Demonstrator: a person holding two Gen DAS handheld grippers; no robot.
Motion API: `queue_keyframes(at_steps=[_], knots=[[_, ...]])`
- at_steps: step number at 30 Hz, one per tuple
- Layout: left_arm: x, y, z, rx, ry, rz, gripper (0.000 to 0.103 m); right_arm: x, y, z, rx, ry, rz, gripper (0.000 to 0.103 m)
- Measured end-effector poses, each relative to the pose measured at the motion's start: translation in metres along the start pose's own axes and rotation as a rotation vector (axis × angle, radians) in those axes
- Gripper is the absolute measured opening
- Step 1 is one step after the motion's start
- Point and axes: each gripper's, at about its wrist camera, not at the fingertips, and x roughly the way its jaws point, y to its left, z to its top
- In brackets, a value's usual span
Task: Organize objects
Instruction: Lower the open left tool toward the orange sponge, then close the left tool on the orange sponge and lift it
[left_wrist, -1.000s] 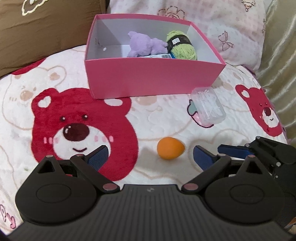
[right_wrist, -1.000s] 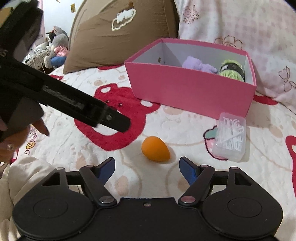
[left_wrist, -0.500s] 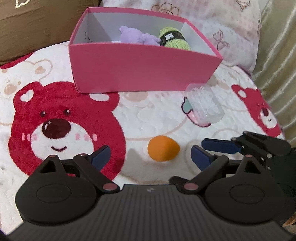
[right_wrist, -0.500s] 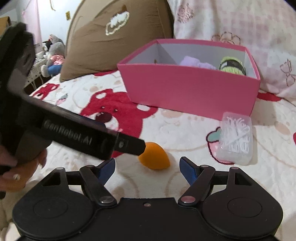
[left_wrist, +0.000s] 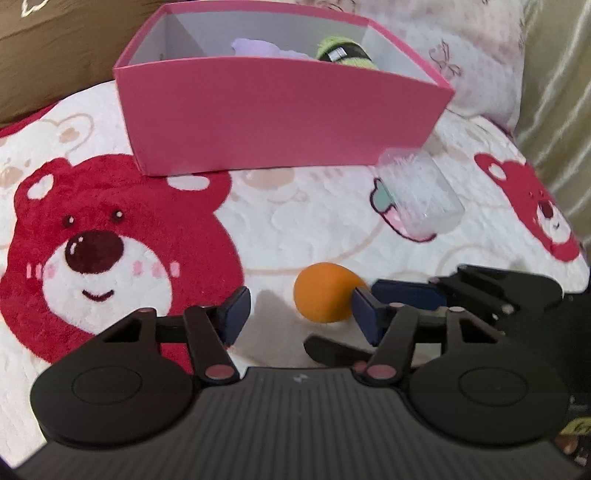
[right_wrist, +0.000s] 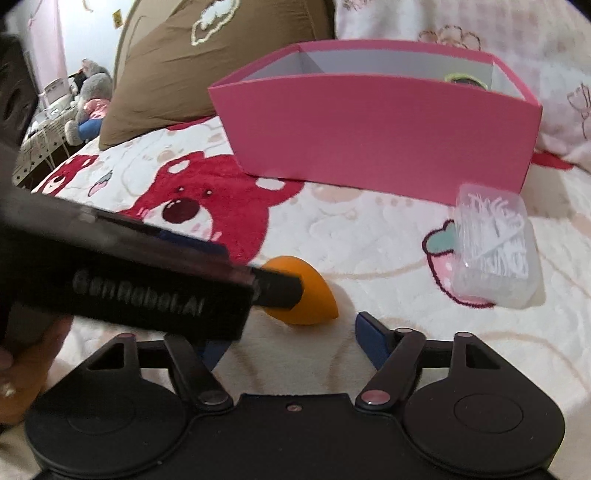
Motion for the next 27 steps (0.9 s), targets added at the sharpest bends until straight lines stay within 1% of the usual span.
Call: queue_keyframes(at_steps=[1,3,5,6,7,8,10,14,18,22,25,27], knots=[[0.0,-0.001,0.001,0.003,-0.001,-0.002,0.056,0.001,-0.001,0.0,0.008,-0.004,0.003,0.067],[0.0,-0.001,0.002,-0.007,-0.005,-0.007,0.054,0.002,-0.002,-0.001,0.007,-0.014,0.005,0.063],[0.002,0.002,0.004,-0.03,-0.007,-0.024,0.046,0.002,-0.002,-0.001,-0.002,-0.023,0.006,0.057],[0.003,0.004,0.004,-0.047,-0.005,-0.036,0.043,0.003,-0.002,-0.001,-0.002,-0.024,0.007,0.054],[0.004,0.006,0.005,-0.059,-0.005,-0.052,0.036,0.003,-0.002,-0.001,-0.003,-0.025,0.004,0.051],[0.005,0.007,0.005,-0.069,-0.005,-0.068,0.033,0.004,-0.002,-0.001,-0.005,-0.025,-0.001,0.047],[0.006,0.006,0.005,-0.073,-0.003,-0.083,0.03,0.004,-0.003,0.0,-0.011,-0.025,-0.013,0.044],[0.007,0.005,0.003,-0.077,-0.002,-0.086,0.03,0.003,-0.003,-0.001,-0.019,-0.027,-0.012,0.043],[0.009,0.006,0.003,-0.113,0.013,-0.092,0.03,0.004,0.001,0.0,-0.046,-0.027,-0.023,0.043],[0.004,0.004,0.002,-0.083,-0.002,-0.084,0.03,0.003,0.009,0.007,-0.089,-0.004,-0.045,0.043],[-0.001,0.013,0.004,-0.134,0.006,-0.12,0.031,-0.001,0.016,0.012,-0.149,0.0,-0.057,0.043],[-0.005,0.015,0.005,-0.145,0.014,-0.134,0.031,-0.005,0.016,0.013,-0.148,0.002,-0.049,0.043]])
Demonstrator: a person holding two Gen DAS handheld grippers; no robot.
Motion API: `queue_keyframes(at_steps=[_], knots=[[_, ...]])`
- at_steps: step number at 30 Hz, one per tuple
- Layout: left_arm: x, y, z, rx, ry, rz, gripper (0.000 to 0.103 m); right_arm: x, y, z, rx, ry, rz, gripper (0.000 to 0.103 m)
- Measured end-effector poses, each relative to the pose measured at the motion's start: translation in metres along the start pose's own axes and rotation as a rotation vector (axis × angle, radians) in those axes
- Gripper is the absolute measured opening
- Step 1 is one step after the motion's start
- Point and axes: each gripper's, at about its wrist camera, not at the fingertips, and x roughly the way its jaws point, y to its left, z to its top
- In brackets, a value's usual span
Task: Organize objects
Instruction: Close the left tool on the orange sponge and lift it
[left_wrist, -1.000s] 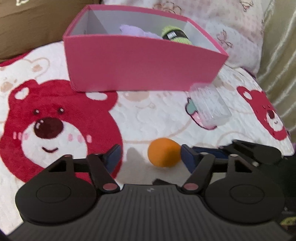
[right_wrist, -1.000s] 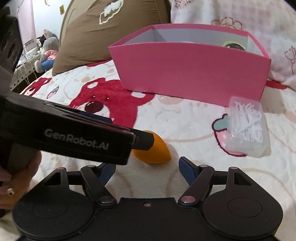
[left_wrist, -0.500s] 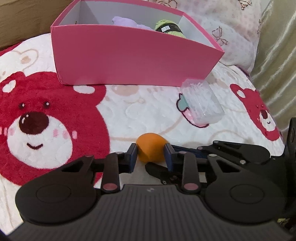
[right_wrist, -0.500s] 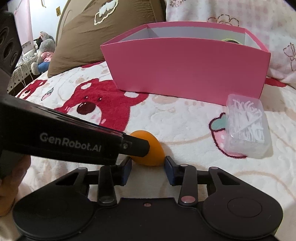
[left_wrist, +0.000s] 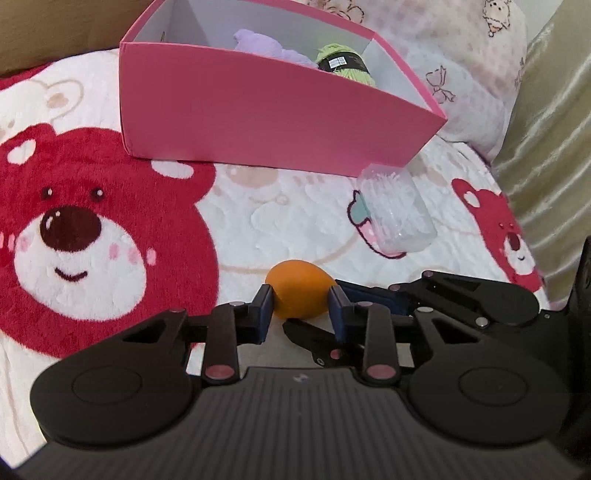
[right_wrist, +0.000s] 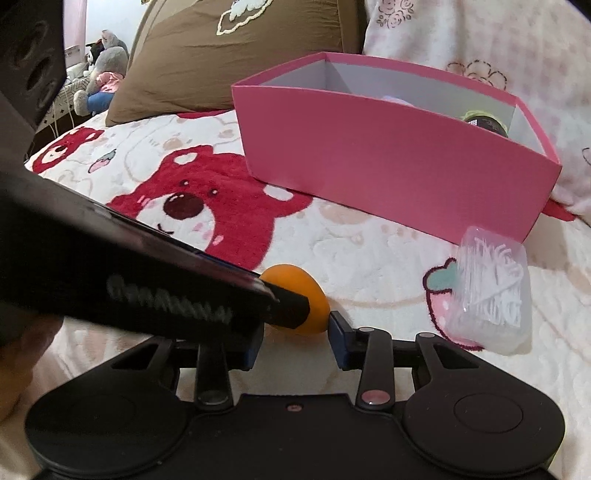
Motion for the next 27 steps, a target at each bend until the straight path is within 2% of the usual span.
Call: queue_keyframes(at_steps=[7,16,20,27], knots=[[-0.011,-0.006,-0.001,-0.003,0.04,-0.002,0.031,-0.009,0.004,0.003,-0.004,0.023,0.016,0.046],[-0.037,-0.008,0.005,-0.031,0.013,-0.034,0.031,-0.029,0.013,0.007,-0.001,0.001,0.029,0.049],[-0.043,-0.016,0.006,-0.002,0.035,-0.045,0.031,-0.036,0.014,0.014,0.019,0.014,0.011,0.053],[-0.063,-0.022,0.009,0.013,0.012,-0.061,0.031,-0.052,0.017,0.024,0.03,0.014,0.008,0.054]])
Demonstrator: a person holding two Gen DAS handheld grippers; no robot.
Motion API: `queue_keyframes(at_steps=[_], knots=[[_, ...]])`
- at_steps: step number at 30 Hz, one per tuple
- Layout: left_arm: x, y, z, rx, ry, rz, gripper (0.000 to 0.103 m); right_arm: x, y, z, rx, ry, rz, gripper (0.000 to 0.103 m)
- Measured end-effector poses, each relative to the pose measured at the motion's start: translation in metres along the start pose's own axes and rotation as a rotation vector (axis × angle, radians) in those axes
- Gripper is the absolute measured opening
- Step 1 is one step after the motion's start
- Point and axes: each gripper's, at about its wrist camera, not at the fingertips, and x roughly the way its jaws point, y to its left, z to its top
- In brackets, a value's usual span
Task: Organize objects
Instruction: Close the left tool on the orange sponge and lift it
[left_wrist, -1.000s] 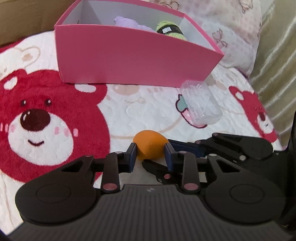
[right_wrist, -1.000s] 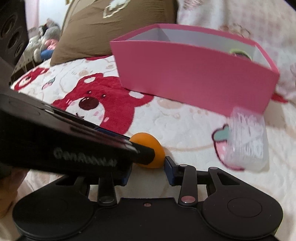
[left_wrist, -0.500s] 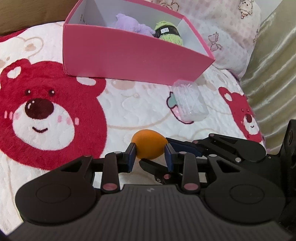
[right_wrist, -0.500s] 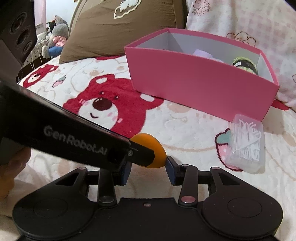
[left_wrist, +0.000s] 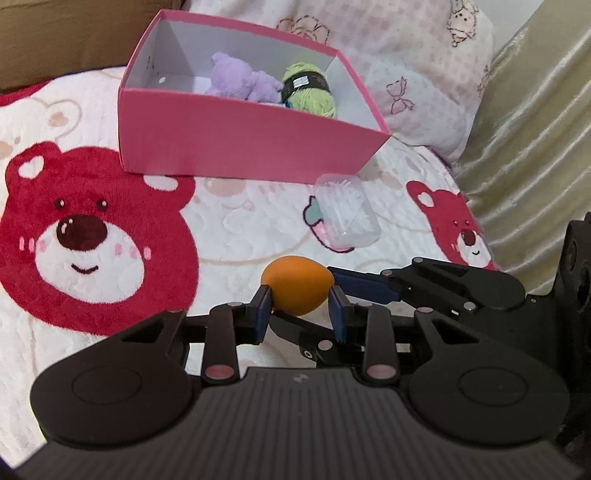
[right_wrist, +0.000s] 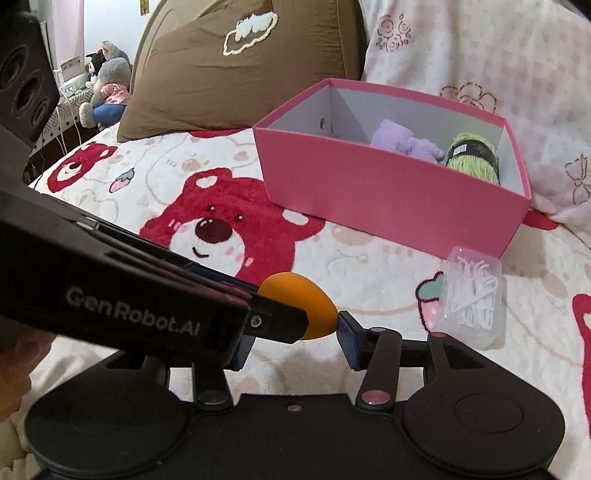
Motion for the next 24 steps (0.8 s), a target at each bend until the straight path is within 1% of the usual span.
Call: queue_keyframes(at_steps=[6,9,13,16,20,24], knots=[[-0.02,-0.008,0.003,0.028,-0.027,-0.007,0.032,-0.014,0.002,0.009,0.007,-0.019,0.009,0.055],[-0.028,-0.012,0.004,0.045,-0.029,-0.007,0.032,-0.021,0.003,0.014,0.008,-0.024,0.016,0.056],[-0.038,-0.019,0.004,0.046,-0.019,0.008,0.034,-0.03,0.007,0.017,0.014,-0.024,0.034,0.06],[-0.046,-0.023,0.003,0.044,-0.02,-0.004,0.034,-0.036,0.013,0.018,0.005,-0.027,0.045,0.07],[-0.055,-0.029,0.004,0.066,-0.027,0.015,0.034,-0.045,0.024,0.019,-0.039,-0.055,0.022,0.07],[-0.063,-0.031,0.009,0.072,-0.046,0.017,0.034,-0.055,0.028,0.024,-0.046,-0.075,0.026,0.07]])
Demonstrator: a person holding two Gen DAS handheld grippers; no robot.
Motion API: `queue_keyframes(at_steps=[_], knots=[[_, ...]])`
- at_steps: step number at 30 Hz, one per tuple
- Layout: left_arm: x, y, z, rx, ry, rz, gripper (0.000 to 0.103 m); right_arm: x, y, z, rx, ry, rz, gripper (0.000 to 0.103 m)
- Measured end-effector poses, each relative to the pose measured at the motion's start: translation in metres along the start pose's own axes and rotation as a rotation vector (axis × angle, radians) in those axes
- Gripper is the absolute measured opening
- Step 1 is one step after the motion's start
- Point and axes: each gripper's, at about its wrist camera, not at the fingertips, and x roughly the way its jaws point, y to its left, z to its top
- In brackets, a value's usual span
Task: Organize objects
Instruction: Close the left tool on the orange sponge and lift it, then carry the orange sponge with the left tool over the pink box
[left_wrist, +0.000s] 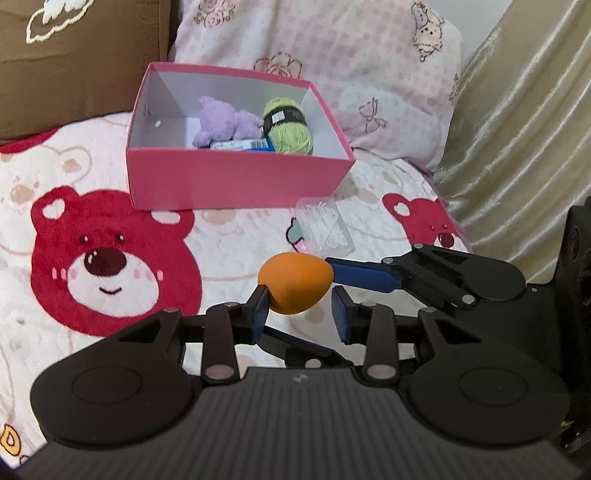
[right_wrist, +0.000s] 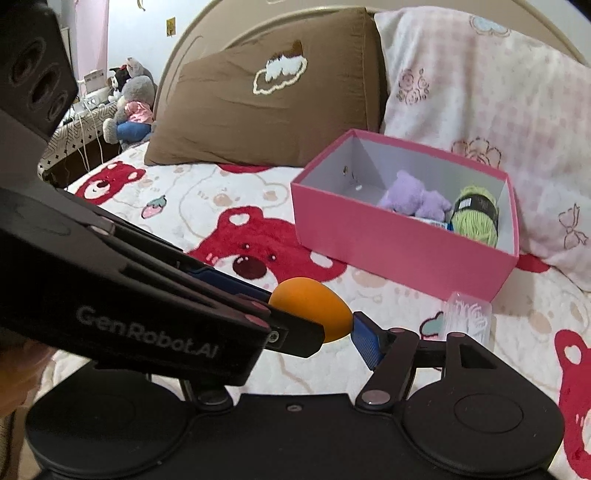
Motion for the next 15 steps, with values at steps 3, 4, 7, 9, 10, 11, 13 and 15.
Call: queue_keyframes(at_steps=[3,4,7,9,10,11,13,15], knots=[[-0.008,-0.001,0.006,-0.002,-0.014,-0.007,0.034,-0.007,-0.001,0.006,0.003,-0.019,0.001,0.071],[-0.01,-0.002,0.009,-0.012,-0.015,-0.007,0.034,-0.008,-0.001,0.008,0.005,-0.024,0.003,0.071],[-0.019,-0.011,0.015,0.0,-0.025,0.03,0.034,-0.011,-0.003,0.015,0.012,-0.038,0.019,0.071],[-0.024,-0.018,0.019,0.012,-0.037,0.049,0.034,-0.014,-0.004,0.018,0.018,-0.055,0.025,0.071],[-0.026,-0.019,0.021,0.013,-0.037,0.059,0.034,-0.015,-0.003,0.02,0.015,-0.062,0.021,0.071],[-0.027,-0.02,0.023,0.016,-0.035,0.066,0.034,-0.016,-0.003,0.022,0.009,-0.066,0.019,0.071],[-0.03,-0.021,0.03,0.019,-0.035,0.066,0.034,-0.017,-0.003,0.026,0.001,-0.075,0.02,0.071],[-0.032,-0.02,0.038,0.014,-0.033,0.056,0.034,-0.019,-0.003,0.03,-0.011,-0.088,0.014,0.071]])
